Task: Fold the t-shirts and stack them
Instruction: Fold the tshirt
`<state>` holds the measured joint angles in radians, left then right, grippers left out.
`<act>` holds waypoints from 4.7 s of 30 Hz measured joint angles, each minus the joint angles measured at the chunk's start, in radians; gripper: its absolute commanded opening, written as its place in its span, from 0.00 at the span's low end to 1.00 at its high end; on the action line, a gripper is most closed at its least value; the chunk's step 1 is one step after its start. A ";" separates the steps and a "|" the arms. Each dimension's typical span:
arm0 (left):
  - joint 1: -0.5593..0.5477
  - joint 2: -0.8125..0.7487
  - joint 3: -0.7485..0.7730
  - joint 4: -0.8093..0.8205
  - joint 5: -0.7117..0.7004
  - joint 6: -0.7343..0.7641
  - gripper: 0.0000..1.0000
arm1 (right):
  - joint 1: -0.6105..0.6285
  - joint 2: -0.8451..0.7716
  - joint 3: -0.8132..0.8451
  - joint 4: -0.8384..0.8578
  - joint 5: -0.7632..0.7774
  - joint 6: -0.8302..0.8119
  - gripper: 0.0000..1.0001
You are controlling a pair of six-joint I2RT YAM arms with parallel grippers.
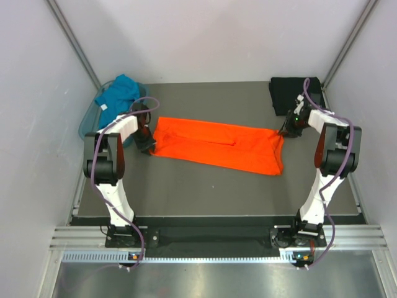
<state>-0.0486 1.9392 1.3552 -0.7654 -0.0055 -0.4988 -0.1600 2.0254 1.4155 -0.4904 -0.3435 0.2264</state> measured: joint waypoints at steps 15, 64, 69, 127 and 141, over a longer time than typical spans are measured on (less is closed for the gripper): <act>-0.013 -0.033 -0.057 0.050 -0.005 -0.018 0.00 | 0.086 0.052 0.106 -0.009 0.079 0.035 0.00; -0.211 -0.296 -0.124 -0.111 0.018 -0.010 0.67 | 0.049 -0.055 0.245 -0.026 -0.169 0.188 0.66; -0.114 -0.229 -0.123 -0.095 0.028 0.029 0.68 | -0.028 -0.076 0.022 0.026 -0.205 0.204 0.66; -0.328 -0.371 -0.573 0.112 0.358 -0.267 0.00 | 0.205 0.595 0.742 0.385 -0.205 0.423 0.18; -0.496 -0.430 -0.607 0.218 0.341 -0.439 0.47 | 0.267 0.545 0.734 0.298 -0.151 0.449 0.68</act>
<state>-0.5442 1.5093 0.7479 -0.5472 0.3351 -0.9375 0.1066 2.5702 2.1498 -0.1921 -0.4946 0.6758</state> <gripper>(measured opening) 0.449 0.646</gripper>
